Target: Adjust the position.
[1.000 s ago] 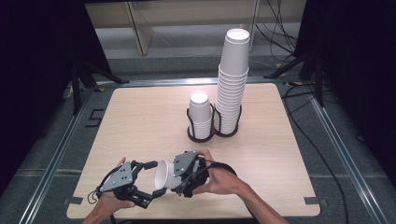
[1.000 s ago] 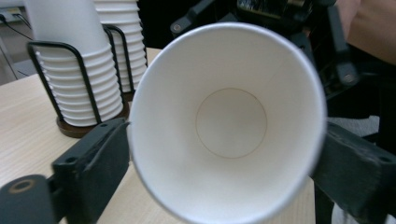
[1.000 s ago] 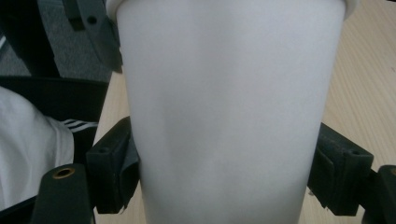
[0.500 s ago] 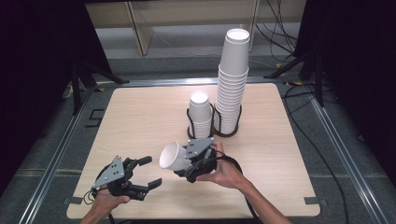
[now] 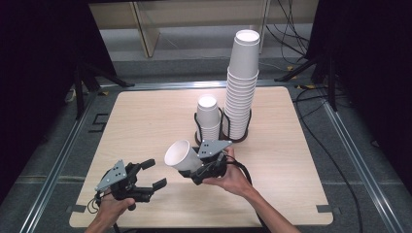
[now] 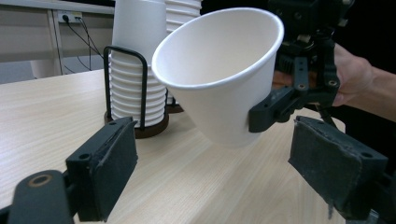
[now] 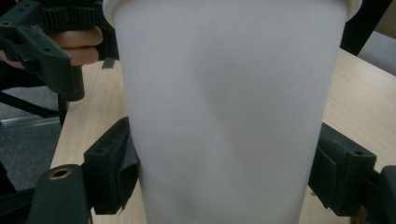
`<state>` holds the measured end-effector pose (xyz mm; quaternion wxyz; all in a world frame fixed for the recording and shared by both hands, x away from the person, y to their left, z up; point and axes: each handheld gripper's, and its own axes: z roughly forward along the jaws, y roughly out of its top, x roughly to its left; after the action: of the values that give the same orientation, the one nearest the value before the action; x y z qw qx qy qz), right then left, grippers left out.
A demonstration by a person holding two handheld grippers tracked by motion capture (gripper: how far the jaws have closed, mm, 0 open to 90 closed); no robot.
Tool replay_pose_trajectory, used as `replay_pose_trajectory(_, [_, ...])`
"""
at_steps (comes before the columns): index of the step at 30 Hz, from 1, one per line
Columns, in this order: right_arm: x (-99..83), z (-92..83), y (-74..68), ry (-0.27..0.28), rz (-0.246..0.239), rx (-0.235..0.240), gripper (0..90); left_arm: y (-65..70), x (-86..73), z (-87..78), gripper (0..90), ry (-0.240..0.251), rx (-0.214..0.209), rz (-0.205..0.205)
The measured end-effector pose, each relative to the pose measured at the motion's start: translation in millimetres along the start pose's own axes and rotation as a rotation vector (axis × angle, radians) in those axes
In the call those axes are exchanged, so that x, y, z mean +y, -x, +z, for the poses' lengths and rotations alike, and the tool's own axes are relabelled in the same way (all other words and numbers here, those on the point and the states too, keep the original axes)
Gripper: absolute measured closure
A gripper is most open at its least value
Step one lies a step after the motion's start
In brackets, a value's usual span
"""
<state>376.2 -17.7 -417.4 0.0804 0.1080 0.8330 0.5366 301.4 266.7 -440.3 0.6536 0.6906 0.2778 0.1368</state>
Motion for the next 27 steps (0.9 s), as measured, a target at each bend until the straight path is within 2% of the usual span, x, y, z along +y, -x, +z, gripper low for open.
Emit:
replay_pose_trajectory(3, [-3.4, 3.8, -1.2, 0.026, 0.011, 0.015, 21.0, -0.4, -0.1, 0.3, 14.4, -0.005, 0.001, 0.002])
replay_pose_trajectory(4, [-4.0, 5.3, -1.3, 0.028, 0.009, 0.017, 21.0, -0.2, 0.7, -1.1, 14.4, -0.027, 0.016, 0.005])
replay_pose_trajectory(6, [-4.8, 8.5, -2.1, 0.045, 0.019, 0.007, 21.0, -0.5, 0.7, -1.4, 14.4, -0.027, 0.028, 0.001])
replay_pose_trajectory(8, [-6.4, 13.4, -1.6, 0.074, 0.048, -0.008, 21.0, -2.1, -0.1, -0.8, 14.4, -0.002, 0.023, 0.002])
replay_pose_trajectory(9, [-7.5, 16.3, -0.1, 0.088, 0.048, -0.018, 21.0, -3.0, -0.2, -1.6, 14.4, -0.006, 0.035, 0.001])
replay_pose_trajectory(10, [-9.1, 20.6, -0.7, 0.093, 0.074, -0.016, 21.0, -3.4, 0.0, -2.1, 14.4, -0.010, 0.043, -0.002])
replay_pose_trajectory(11, [-9.4, 21.6, 1.0, 0.090, 0.053, -0.028, 20.9, -3.4, 0.4, -3.3, 14.4, -0.025, 0.060, -0.014])
replay_pose_trajectory(12, [-10.0, 23.4, -1.0, 0.085, 0.075, -0.034, 20.9, -4.8, 0.5, -3.4, 14.4, -0.028, 0.063, -0.012])
replay_pose_trajectory(13, [-9.9, 26.1, -0.2, 0.100, 0.041, -0.045, 20.9, -5.1, 0.1, -3.0, 14.4, -0.026, 0.070, -0.027])
replay_pose_trajectory(14, [-9.5, 27.3, -1.4, 0.089, 0.055, -0.021, 20.9, -6.9, -0.9, -1.7, 14.4, -0.010, 0.061, -0.033])
replay_pose_trajectory(15, [-9.3, 28.5, -3.0, 0.091, 0.051, -0.022, 20.9, -7.6, -0.8, -2.4, 14.4, -0.021, 0.069, -0.040])
replay_pose_trajectory(16, [-8.7, 29.2, -3.7, 0.097, 0.027, -0.041, 20.9, -8.4, -0.9, -2.6, 14.4, -0.026, 0.077, -0.047])
replay_pose_trajectory(17, [-8.4, 29.5, -5.1, 0.089, 0.037, -0.016, 20.9, -9.5, -1.3, -2.1, 14.4, -0.021, 0.075, -0.059])
replay_pose_trajectory(18, [-8.2, 31.5, -6.7, 0.110, 0.032, 0.007, 20.9, -10.0, -2.5, 0.0, 14.4, 0.001, 0.060, -0.077])
replay_pose_trajectory(19, [-7.5, 30.3, -8.1, 0.094, 0.025, -0.006, 20.8, -9.6, -2.1, -0.3, 14.4, -0.008, 0.067, -0.080])
replay_pose_trajectory(22, [-7.1, 34.0, -11.5, 0.116, 0.020, 0.021, 20.8, -8.1, -1.2, 0.3, 14.4, -0.013, 0.060, -0.069])
replay_pose_trajectory(23, [-6.8, 34.5, -13.0, 0.108, 0.023, 0.032, 20.8, -7.1, -1.0, 0.9, 14.4, -0.010, 0.060, -0.067])
replay_pose_trajectory(24, [-6.8, 34.6, -14.4, 0.106, 0.011, 0.015, 20.8, -6.3, -0.8, 1.7, 14.4, -0.009, 0.055, -0.064])
replay_pose_trajectory(27, [-6.9, 37.4, -18.7, 0.103, 0.009, 0.036, 20.8, -4.7, -0.3, 3.0, 14.4, -0.012, 0.048, -0.050])
